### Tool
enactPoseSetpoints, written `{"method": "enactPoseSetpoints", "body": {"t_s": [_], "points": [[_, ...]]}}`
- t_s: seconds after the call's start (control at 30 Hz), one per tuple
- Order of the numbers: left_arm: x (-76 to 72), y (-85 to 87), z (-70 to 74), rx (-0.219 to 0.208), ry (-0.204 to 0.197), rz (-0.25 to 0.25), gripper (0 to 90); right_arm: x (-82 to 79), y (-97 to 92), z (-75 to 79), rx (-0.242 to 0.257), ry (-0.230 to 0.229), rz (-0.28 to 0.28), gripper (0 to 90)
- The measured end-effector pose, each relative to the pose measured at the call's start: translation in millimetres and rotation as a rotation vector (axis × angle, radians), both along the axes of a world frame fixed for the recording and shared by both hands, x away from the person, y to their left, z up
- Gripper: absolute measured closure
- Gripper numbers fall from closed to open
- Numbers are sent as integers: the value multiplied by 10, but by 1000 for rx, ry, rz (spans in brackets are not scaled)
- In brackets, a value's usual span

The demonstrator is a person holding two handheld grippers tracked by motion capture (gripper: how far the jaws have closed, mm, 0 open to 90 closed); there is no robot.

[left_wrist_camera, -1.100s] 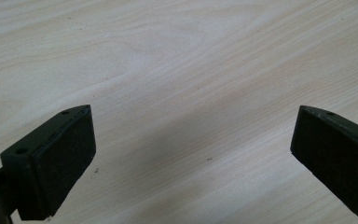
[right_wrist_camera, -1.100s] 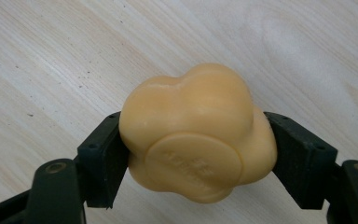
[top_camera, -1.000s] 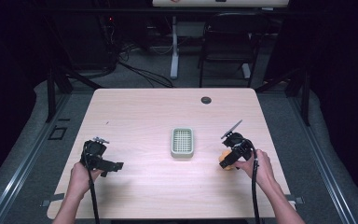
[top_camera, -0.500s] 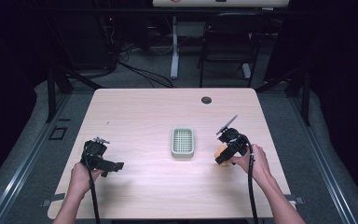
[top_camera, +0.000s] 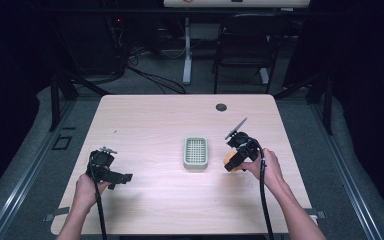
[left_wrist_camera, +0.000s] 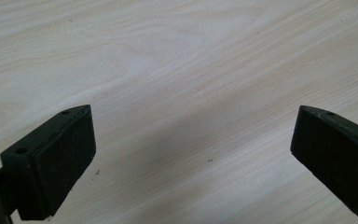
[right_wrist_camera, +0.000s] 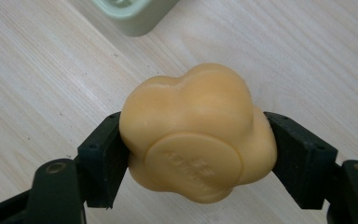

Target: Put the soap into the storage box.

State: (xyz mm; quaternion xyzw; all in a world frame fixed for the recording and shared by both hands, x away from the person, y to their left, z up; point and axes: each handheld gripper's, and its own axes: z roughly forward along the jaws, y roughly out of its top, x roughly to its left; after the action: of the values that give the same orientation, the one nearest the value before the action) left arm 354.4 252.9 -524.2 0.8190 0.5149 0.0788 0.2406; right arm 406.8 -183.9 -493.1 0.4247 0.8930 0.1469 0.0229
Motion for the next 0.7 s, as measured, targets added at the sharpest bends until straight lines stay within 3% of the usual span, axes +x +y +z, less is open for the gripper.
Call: {"method": "enactPoseSetpoints", "body": {"t_s": [0.07, 0.7], "points": [[1, 0, 0, -1, 0, 1, 0, 42, 26, 41, -16, 11, 30, 261], [3, 0, 0, 0, 0, -6, 0, 234, 254, 216, -9, -1, 60, 260]]}}
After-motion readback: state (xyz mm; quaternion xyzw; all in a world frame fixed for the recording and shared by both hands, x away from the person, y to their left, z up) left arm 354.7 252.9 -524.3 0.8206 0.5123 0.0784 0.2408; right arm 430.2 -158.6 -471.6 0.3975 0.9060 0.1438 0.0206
